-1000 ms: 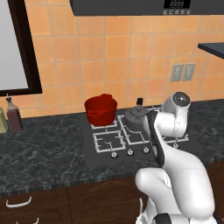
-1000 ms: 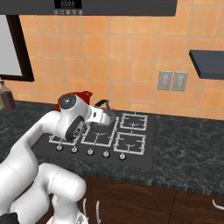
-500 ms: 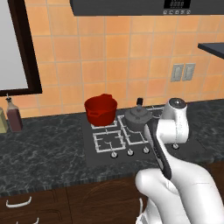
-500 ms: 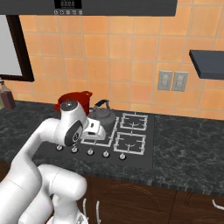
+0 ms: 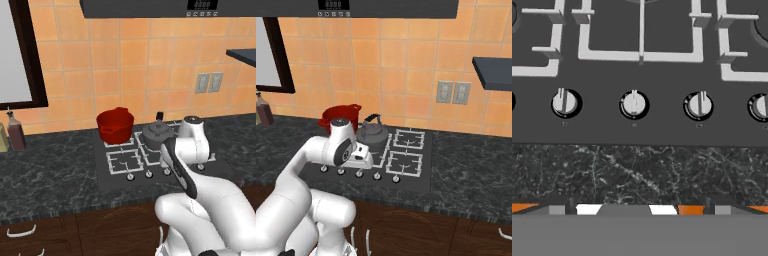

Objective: Pick the kettle from the counter and place it on a stove burner. Then turn the burner on.

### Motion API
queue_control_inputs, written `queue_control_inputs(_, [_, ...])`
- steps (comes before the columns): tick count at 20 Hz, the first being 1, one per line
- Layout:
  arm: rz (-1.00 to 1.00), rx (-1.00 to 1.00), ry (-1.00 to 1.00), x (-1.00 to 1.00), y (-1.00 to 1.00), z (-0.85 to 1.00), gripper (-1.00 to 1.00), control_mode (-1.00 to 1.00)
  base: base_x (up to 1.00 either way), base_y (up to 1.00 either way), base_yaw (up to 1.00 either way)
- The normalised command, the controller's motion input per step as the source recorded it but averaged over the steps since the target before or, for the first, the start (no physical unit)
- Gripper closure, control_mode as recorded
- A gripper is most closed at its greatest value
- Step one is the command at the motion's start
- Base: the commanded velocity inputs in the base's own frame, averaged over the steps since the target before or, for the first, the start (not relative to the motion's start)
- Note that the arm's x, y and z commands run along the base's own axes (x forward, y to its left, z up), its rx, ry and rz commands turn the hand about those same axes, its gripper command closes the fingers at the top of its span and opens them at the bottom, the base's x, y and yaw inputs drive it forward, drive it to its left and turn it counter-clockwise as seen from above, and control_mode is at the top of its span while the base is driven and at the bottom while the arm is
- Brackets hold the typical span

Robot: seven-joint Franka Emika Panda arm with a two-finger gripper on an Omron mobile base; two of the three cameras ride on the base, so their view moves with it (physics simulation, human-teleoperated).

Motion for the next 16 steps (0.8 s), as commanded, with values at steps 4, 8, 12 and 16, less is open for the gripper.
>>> queue_control_inputs(4, [0.0, 0.02, 0.0, 0.06, 0.0, -0.08, -1.0, -1.0, 0.0, 0.0, 0.0])
queue_control_inputs(8, [-0.02, 0.0, 0.01, 0.1, 0.0, -0.21, -1.0, -1.0, 0.0, 0.0, 0.0])
queue_control_inputs(12, [-0.01, 0.0, 0.06, 0.11, 0.02, -0.37, -1.0, -1.0, 0.0, 0.0, 0.0])
queue_control_inputs(16, [-0.01, 0.0, 0.07, 0.12, 0.01, -0.27, -1.0, -1.0, 0.0, 0.0, 0.0])
